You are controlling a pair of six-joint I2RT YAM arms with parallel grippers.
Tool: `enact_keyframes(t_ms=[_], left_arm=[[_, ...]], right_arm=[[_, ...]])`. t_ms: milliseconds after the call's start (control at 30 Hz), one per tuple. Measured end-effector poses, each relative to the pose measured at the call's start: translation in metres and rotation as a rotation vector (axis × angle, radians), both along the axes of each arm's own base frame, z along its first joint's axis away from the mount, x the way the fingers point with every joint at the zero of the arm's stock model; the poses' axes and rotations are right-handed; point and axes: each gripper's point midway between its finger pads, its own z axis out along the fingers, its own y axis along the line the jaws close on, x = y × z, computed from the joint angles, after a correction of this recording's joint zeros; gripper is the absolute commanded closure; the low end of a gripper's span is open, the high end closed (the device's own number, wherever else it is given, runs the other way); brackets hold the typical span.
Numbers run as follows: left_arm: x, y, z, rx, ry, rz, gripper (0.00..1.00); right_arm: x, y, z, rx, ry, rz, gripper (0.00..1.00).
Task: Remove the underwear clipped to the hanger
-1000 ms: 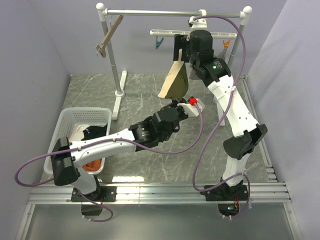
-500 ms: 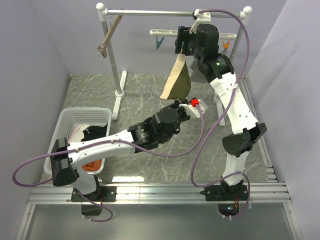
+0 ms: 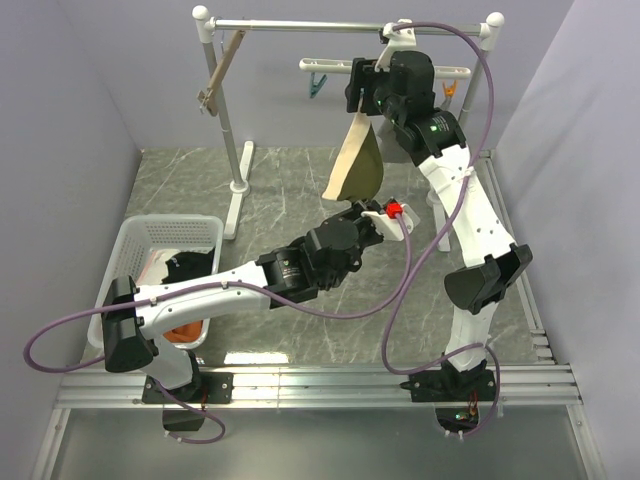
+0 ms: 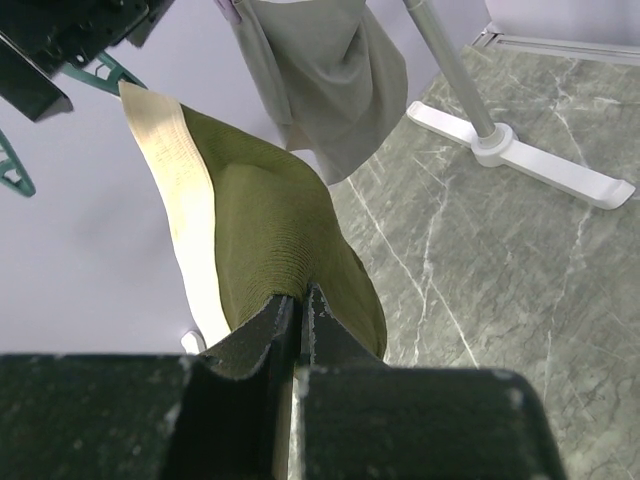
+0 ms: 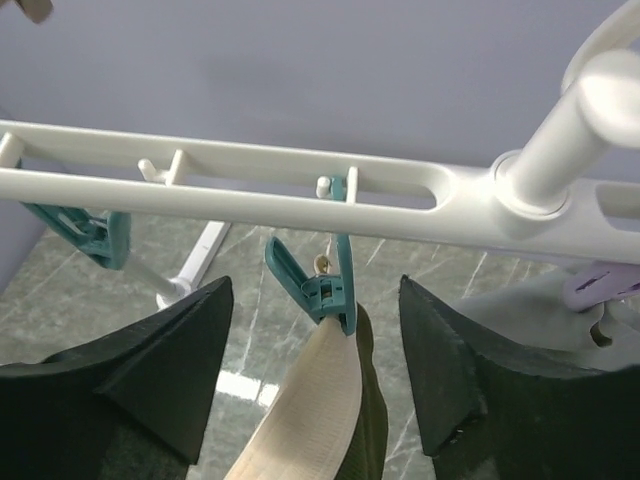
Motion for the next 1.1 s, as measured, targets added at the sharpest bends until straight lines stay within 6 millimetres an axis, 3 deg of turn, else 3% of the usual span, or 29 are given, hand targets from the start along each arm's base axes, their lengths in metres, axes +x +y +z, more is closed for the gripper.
enact_keyframes(t_ms=[67, 267, 300, 400, 533, 567, 633, 667, 733, 933, 1100], left_arm=[[-0.002, -0.001, 0.001, 0.000, -0.001, -0.004, 1.00], [-0.009, -0.005, 0.010, -0.016, -0.012, -0.017, 0.99], [-0.010, -0.006, 0.011, -0.018, -0.014, -0.020, 1.00], [-0.012, -0.007, 0.011, -0.014, -0.016, -0.023, 0.99], [-0.011, -0.005, 0.012, -0.008, -0.020, -0.011, 0.99], [-0.011, -0.004, 0.012, -0.007, -0.020, -0.007, 1.00], [-0.010, -0.003, 0.012, -0.004, -0.022, 0.001, 0.99], [-0.010, -0.002, 0.012, -0.003, -0.024, 0.006, 1.00], [-0.008, 0.001, 0.014, 0.000, -0.031, 0.026, 1.00], [0.000, 0.017, 0.013, 0.004, -0.033, 0.090, 0.99], [0.003, 0.060, 0.008, 0.000, 0.002, 0.178, 0.99]], right_arm=[[-0.001, 0.000, -0.004, -0.006, 0.011, 0.004, 0.33], [0.001, 0.001, -0.003, 0.007, 0.011, -0.003, 0.60], [0.002, 0.001, -0.003, 0.010, 0.011, -0.005, 0.70], [0.006, 0.001, -0.003, 0.017, 0.007, -0.016, 0.86], [0.007, 0.001, -0.004, 0.026, 0.010, -0.024, 0.93], [0.007, 0.000, -0.004, 0.027, 0.010, -0.028, 0.91], [0.008, 0.000, -0.004, 0.032, 0.010, -0.030, 0.76], [0.008, 0.000, -0.004, 0.035, 0.010, -0.031, 0.58], [0.008, 0.000, -0.004, 0.036, 0.012, -0.033, 0.35], [0.000, -0.004, -0.006, 0.034, 0.031, -0.035, 0.21], [-0.032, -0.019, -0.007, 0.042, 0.064, -0.041, 0.17]])
